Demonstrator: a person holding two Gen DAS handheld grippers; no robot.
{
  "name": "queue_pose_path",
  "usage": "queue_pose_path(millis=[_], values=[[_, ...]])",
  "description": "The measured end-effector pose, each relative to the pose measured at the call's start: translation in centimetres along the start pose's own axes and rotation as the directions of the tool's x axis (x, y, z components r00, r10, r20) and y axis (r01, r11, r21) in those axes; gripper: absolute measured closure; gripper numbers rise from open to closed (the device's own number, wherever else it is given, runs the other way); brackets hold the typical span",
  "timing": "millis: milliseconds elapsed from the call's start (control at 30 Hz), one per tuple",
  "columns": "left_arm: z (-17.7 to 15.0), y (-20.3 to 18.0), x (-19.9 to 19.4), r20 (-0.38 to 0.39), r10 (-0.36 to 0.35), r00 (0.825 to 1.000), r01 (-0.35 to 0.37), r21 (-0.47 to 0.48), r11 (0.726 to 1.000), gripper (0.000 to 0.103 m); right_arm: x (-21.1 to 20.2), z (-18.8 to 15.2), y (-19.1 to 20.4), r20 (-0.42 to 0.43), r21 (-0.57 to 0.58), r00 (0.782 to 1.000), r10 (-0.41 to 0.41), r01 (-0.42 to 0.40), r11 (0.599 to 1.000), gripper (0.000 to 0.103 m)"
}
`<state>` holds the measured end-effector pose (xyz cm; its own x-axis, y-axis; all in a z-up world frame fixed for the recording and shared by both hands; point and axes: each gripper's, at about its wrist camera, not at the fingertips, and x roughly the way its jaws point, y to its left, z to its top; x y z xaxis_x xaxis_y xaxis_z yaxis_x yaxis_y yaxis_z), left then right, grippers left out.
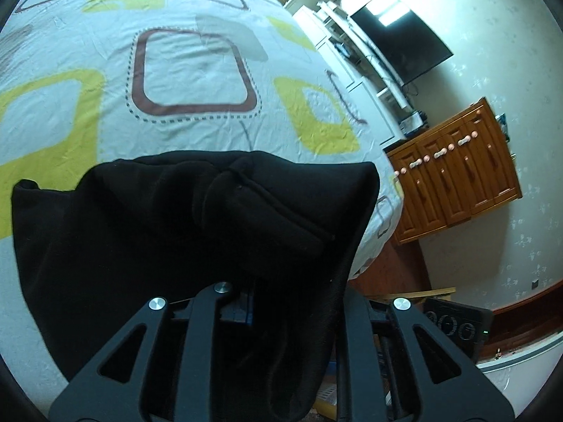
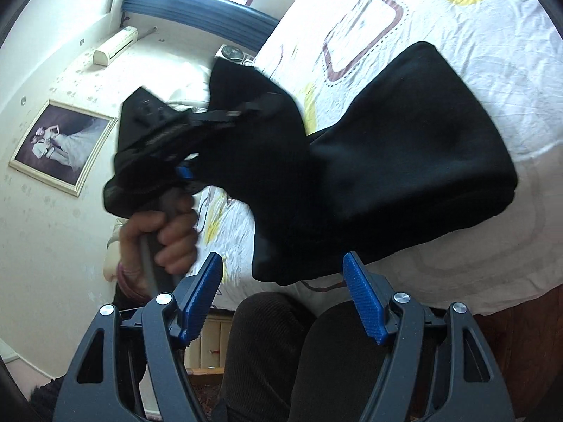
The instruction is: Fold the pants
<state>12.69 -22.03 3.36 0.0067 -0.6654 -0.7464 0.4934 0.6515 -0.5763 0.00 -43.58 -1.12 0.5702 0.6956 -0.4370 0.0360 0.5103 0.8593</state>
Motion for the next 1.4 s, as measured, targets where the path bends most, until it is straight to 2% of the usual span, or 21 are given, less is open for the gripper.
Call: queue_pose_path(millis=[67,200,300,367,500,567,667,733,800,833,900,933,1033,1167,1200,1233,1267,1300,1333,1400], values=[[-0.1,-0.6,2.6,-0.039,0.03,0.999,-0.031,-0.005,1.0,0.076,-0.4,0.0,-0.4,0.011,0.013,1.0,-0.003,0.003,1.0,0.033],[0.0,-2.0,5.3,-0.078,0.018,0.997,-0.02,-0.017,1.0,0.061,-1.3,0.1,-0.9,0.036,0.022,0.999,-0.01,0.009,1.0,0.033],[0.2,-3.7,5.8,-0.081,-0.006,0.997,0.005,-0.011,1.0,0.058,-2.0,0.3,-1.4,0.051,0.029,0.999,-0.018,0.016,0.999,0.033],[0.3,-4.8,4.7,-0.045,-0.019,0.999,0.02,0.028,0.999,0.057,-2.5,0.6,-1.5,0.068,0.036,0.997,-0.019,0.017,0.999,0.033],[-0.1,-4.9,0.5,0.06,-0.009,0.998,0.004,0.09,0.996,0.042,-3.6,1.8,-1.6,0.101,0.02,0.994,-0.033,0.031,0.999,0.033],[-0.5,-3.4,-1.7,0.098,-0.007,0.995,0.0,0.07,0.998,0.035,-3.9,2.9,-2.0,0.109,0.025,0.993,-0.05,0.048,0.999,0.033],[-1.9,0.6,-4.9,0.151,0.006,0.989,-0.003,-0.021,1.0,0.035,-4.2,4.7,-2.4,0.141,0.017,0.985,-0.102,0.101,0.995,0.033],[-3.4,3.8,-6.7,0.179,0.032,0.983,-0.017,-0.085,0.996,0.035,-4.2,5.9,-1.6,0.155,-0.037,0.985,-0.071,0.077,0.996,0.033],[-4.8,6.6,-8.0,0.199,0.073,0.977,-0.046,-0.133,0.99,0.035,-3.5,7.5,-1.7,0.109,-0.057,0.994,-0.023,0.03,0.998,0.033],[-5.7,8.1,-8.6,0.209,0.091,0.974,-0.057,-0.164,0.985,0.035,-2.9,8.2,-1.8,0.1,-0.061,0.995,-0.024,0.03,0.998,0.033],[-7.1,10.7,-9.5,0.219,0.104,0.97,-0.052,-0.231,0.972,0.035,-1.5,9.7,-2.4,0.077,-0.071,0.996,-0.04,0.045,0.996,0.038],[-7.8,11.9,-9.8,0.216,0.107,0.97,-0.048,-0.263,0.964,0.035,-0.7,10.2,-2.7,0.068,-0.069,0.996,-0.053,0.058,0.996,0.045],[-9.4,14.6,-10.7,0.221,0.136,0.966,-0.058,-0.329,0.943,0.035,1.7,11.6,-3.8,0.031,-0.066,0.996,-0.083,0.085,0.994,0.045],[-10.9,16.7,-11.0,0.222,0.136,0.966,-0.043,-0.379,0.924,0.035,4.0,12.3,-4.9,0.0,-0.07,0.99,-0.14,0.14,0.988,0.045],[-11.2,17.0,-10.9,0.221,0.129,0.967,-0.035,-0.387,0.922,0.035,4.4,12.2,-4.9,-0.007,-0.08,0.992,-0.128,0.127,0.989,0.047],[-11.4,17.1,-10.7,0.218,0.125,0.968,-0.03,-0.393,0.919,0.035,4.6,12.0,-4.7,-0.015,-0.098,0.992,-0.128,0.126,0.987,0.057],[-11.6,17.3,-10.4,0.214,0.118,0.97,-0.023,-0.399,0.917,0.035,5.0,11.9,-4.5,-0.025,-0.117,0.989,-0.143,0.139,0.983,0.079],[-11.8,17.3,-10.0,0.21,0.108,0.972,-0.014,-0.404,0.914,0.035,5.3,11.9,-4.6,-0.043,-0.11,0.989,-0.143,0.138,0.984,0.087],[-11.9,17.4,-9.7,0.204,0.101,0.974,-0.009,-0.409,0.913,0.035,5.2,12.0,-4.7,-0.042,-0.097,0.988,-0.146,0.141,0.985,0.091],[-12.2,17.5,-9.3,0.207,0.086,0.975,0.008,-0.414,0.91,0.035,4.4,12.4,-4.8,-0.002,-0.115,0.979,-0.204,0.202,0.973,0.098]])
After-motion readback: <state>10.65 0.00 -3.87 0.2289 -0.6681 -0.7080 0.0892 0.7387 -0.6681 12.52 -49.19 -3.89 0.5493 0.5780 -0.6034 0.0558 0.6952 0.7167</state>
